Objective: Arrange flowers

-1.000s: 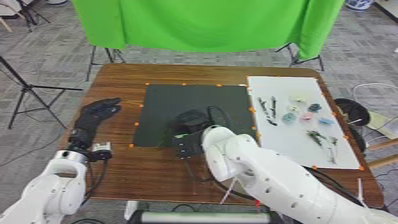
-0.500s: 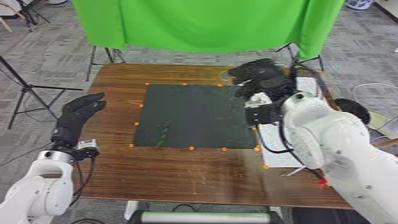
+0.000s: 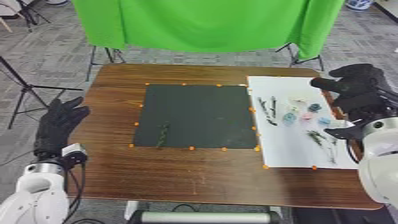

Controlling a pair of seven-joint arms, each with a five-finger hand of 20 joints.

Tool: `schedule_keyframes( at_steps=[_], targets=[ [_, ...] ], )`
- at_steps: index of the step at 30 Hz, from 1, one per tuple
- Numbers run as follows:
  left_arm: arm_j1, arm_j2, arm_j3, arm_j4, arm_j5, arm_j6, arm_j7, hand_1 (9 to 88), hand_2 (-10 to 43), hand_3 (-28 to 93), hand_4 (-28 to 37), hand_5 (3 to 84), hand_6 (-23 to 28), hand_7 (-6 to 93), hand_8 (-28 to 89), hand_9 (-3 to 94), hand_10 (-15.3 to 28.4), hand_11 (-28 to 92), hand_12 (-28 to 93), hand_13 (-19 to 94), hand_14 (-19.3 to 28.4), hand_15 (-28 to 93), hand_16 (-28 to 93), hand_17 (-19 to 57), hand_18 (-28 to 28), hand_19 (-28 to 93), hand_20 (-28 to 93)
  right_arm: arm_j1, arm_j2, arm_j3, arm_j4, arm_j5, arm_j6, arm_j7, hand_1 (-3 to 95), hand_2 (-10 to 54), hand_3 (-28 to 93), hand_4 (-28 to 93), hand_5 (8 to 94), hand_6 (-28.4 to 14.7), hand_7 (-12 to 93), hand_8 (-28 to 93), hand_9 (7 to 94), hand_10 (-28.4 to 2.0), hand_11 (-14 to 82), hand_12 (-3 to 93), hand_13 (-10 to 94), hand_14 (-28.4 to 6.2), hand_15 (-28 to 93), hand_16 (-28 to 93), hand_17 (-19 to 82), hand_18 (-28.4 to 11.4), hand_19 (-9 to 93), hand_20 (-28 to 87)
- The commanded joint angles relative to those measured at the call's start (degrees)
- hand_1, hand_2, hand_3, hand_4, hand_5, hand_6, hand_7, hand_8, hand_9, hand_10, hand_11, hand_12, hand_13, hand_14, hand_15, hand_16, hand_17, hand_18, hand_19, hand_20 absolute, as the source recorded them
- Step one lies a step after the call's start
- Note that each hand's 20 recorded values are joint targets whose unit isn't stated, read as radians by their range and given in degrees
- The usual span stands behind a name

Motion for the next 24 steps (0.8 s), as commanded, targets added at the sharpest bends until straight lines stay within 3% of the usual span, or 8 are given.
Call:
schedule_keyframes(
  at_steps=[1, 7, 14, 24],
  targets=[
    [3.8, -1.37, -1.98, -0.55, 1.56, 0.27, -0.55, 26.4, 32.5, 47, -28.3, 51.9, 1.5, 16.1, -8, 52.0, 13.8, 21, 13, 39, 15.3, 20, -1, 9.4, 10.8, 12, 19, -9.1, 0.7, 2.4, 2.2, -5.8, -4.3, 3.3, 29.6, -9.5, 61, -21, 55.5, -3.9, 15, -7, 68.0, -16.8, 13.5, 18.6, 85, -8.1, 33, 25, 64, -9.1, 77, 25],
    [5.1, -2.06, -2.84, -0.86, 3.72, -0.56, -0.53, 22.1, 30.7, 54, -28.3, 52.0, 1.4, 16.3, -8, 52.2, 13.6, 21, 13, 40, 15.2, 20, -1, 9.3, 10.6, 12, 19, -11.1, 0.2, 3.0, 5.0, -6.5, -6.0, 5.4, 30.4, -9.5, 62, -21, 57.4, -3.9, 15, -7, 70.4, -16.4, 14.5, 18.6, 87, -7.7, 33, 25, 64, -8.8, 78, 24],
    [5.1, -2.4, -2.03, -0.76, 3.59, -0.68, -0.35, 20.3, 22.9, 60, -28.3, 51.4, 1.8, 15.8, -8, 51.6, 13.6, 21, 13, 39, 15.3, 20, -1, 9.0, 10.6, 12, 19, -11.9, 0.1, 2.3, 8.3, -7.5, -5.7, 6.1, 32.4, -9.5, 62, -20, 60.3, -3.3, 16, -8, 73.3, -15.6, 15.4, 18.4, 88, -6.9, 33, 25, 65, -8.5, 78, 23],
    [4.2, -2.23, -0.88, -0.53, 3.93, -1.17, -0.55, 19.8, 17.9, 63, -28.3, 51.1, 1.8, 16.0, -8, 51.1, 13.5, 21, 13, 39, 15.2, 20, -1, 8.9, 10.5, 12, 19, -12.0, 0.0, 0.4, 10.2, -7.3, -6.4, 6.7, 34.6, -9.5, 63, -20, 61.9, -2.6, 17, -8, 76.5, -14.4, 17.0, 18.5, 90, -6.3, 33, 26, 65, -8.4, 79, 23]
  ],
)
